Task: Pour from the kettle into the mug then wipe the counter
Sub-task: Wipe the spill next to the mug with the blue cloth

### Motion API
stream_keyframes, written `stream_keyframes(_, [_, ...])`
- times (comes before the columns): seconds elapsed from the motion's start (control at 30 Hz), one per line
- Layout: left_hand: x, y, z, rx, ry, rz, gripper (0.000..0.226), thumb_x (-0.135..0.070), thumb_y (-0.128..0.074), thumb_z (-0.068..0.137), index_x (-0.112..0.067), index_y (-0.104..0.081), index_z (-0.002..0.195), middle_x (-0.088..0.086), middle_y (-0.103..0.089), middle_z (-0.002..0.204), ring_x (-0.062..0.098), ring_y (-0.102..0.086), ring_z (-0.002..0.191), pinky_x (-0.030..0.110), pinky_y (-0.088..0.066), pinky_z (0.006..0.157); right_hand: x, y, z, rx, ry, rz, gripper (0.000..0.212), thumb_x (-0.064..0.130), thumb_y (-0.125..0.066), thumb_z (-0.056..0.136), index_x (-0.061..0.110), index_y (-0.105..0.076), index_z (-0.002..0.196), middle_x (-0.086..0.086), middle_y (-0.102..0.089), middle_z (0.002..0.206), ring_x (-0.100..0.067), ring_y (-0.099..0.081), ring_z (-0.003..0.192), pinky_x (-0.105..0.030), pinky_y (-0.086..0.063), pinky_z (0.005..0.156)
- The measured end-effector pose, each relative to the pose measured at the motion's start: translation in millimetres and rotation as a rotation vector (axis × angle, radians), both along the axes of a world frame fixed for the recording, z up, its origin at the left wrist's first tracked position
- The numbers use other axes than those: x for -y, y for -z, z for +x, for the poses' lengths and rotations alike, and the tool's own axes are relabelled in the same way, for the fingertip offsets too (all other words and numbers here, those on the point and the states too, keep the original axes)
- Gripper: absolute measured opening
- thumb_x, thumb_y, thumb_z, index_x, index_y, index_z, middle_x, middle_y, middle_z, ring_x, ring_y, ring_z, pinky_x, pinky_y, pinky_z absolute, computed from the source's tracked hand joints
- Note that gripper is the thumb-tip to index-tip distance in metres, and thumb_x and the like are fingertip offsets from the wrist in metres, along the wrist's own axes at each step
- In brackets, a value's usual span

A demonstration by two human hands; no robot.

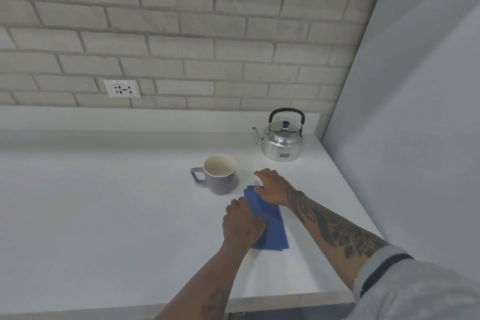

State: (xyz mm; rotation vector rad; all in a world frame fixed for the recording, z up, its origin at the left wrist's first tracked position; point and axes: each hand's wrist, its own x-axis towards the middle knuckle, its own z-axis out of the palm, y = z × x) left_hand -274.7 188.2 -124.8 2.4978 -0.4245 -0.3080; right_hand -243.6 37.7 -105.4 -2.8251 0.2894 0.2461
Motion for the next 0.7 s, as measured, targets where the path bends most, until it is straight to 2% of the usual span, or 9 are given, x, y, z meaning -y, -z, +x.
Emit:
stream_keyframes(0.1, [14, 5, -7, -0.017, -0.020, 0.083, 0.040, -0.038, -0.055, 0.087, -0.010, -0.047, 0.115, 0.001, -0.049, 0.100, 0.023, -0.056, 0.104, 0.031, -0.046, 0.083, 0, 7, 2, -0.041, -0.029, 0.019, 0.054, 0.020, -0.044, 0.095, 0.011, -0.031, 0.147, -0.010, -0.036, 0.150, -0.029, -0.032, 0.137, -0.040, -0.032, 0.109])
stream_keyframes(0.23, [17, 14, -11, -0.020, -0.043, 0.147, 0.041, -0.034, -0.058, 0.086, -0.012, -0.044, 0.118, 0.005, -0.053, 0.115, 0.023, -0.056, 0.106, 0.030, -0.044, 0.083, 0, 17, 5, -0.084, -0.039, 0.022, 0.052, 0.020, -0.045, 0.095, 0.012, -0.033, 0.146, -0.010, -0.038, 0.148, -0.029, -0.033, 0.135, -0.041, -0.034, 0.107])
stream_keyframes(0.43, [15, 15, -11, -0.029, -0.059, 0.164, 0.051, -0.040, -0.065, 0.082, -0.012, -0.043, 0.119, 0.004, -0.053, 0.115, 0.022, -0.055, 0.106, 0.028, -0.039, 0.077, -1, 28, 11, -0.096, -0.040, -0.041, 0.043, 0.023, -0.048, 0.092, 0.009, -0.044, 0.132, -0.014, -0.043, 0.132, -0.032, -0.039, 0.122, -0.043, -0.040, 0.097])
stream_keyframes(0.57, [11, 15, -14, -0.024, -0.070, 0.175, 0.056, -0.047, -0.066, 0.080, -0.012, -0.043, 0.118, -0.001, -0.042, 0.098, 0.020, -0.054, 0.100, 0.027, -0.036, 0.074, 1, 33, 13, -0.075, -0.022, -0.031, 0.038, 0.025, -0.049, 0.091, 0.008, -0.049, 0.125, -0.014, -0.044, 0.128, -0.032, -0.038, 0.121, -0.042, -0.042, 0.097])
stream_keyframes(0.63, [10, 15, -15, -0.018, -0.074, 0.172, 0.058, -0.049, -0.067, 0.079, -0.012, -0.044, 0.117, -0.002, -0.042, 0.098, 0.020, -0.053, 0.101, 0.027, -0.036, 0.075, 4, 32, 13, -0.045, -0.012, -0.004, 0.029, 0.021, -0.052, 0.090, 0.009, -0.053, 0.116, -0.012, -0.045, 0.122, -0.031, -0.039, 0.120, -0.040, -0.042, 0.094])
stream_keyframes(0.7, [9, 16, -15, -0.017, -0.078, 0.175, 0.061, -0.051, -0.068, 0.078, -0.012, -0.044, 0.118, 0.001, -0.050, 0.106, 0.021, -0.054, 0.106, 0.028, -0.038, 0.077, 6, 28, 13, -0.017, -0.008, 0.027, 0.013, 0.017, -0.054, 0.087, 0.011, -0.053, 0.099, -0.008, -0.043, 0.110, -0.029, -0.043, 0.113, -0.038, -0.044, 0.088])
